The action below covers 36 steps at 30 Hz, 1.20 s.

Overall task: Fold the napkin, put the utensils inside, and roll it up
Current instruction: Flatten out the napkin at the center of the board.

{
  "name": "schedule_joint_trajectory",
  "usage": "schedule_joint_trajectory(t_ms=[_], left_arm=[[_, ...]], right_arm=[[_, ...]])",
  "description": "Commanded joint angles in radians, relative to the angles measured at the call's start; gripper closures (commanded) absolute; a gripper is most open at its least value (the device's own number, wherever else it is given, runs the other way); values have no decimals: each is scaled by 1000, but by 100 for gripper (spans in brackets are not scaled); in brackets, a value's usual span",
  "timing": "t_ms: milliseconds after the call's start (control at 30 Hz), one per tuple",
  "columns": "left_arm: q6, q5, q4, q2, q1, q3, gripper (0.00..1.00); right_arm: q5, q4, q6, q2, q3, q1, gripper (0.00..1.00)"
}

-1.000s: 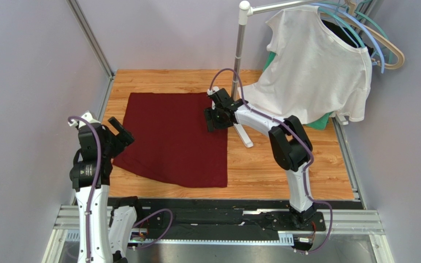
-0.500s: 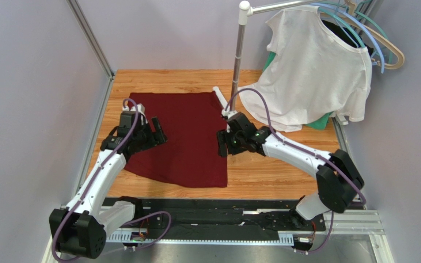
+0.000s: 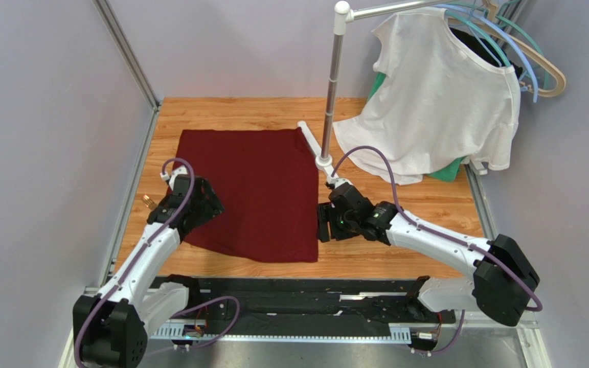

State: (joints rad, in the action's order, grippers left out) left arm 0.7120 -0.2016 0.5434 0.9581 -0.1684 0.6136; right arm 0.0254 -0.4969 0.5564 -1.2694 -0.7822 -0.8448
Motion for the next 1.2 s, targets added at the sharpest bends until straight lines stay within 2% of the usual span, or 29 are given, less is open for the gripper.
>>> schedule_joint_trajectory(t_ms=[0,133,400,633,867,1033,1167], left_arm=[[40,40,-120,82,9,11,16],[50,54,-120,168,9,3,16],[158,59,-87,153,70,-84,16],[239,-4,24,16,81,-135,16],[253,-62,168,-146,90,-158,15],[277,-58,228,-241,95,-183,16],[328,-87,344,-324,95,-153,15]], right_arm=[[30,30,8,-27,-32,-20,36],[25,58,16,-53,-37,-25,36],[2,116,5,-94,-57,-33,36],[21,109,-29,-125,-103,-33,36],[1,133,-67,-205,-199,-30,36],[-65,156,-73,-294,-255,-33,36],[-85,164,-73,-320,-264,-33,36]])
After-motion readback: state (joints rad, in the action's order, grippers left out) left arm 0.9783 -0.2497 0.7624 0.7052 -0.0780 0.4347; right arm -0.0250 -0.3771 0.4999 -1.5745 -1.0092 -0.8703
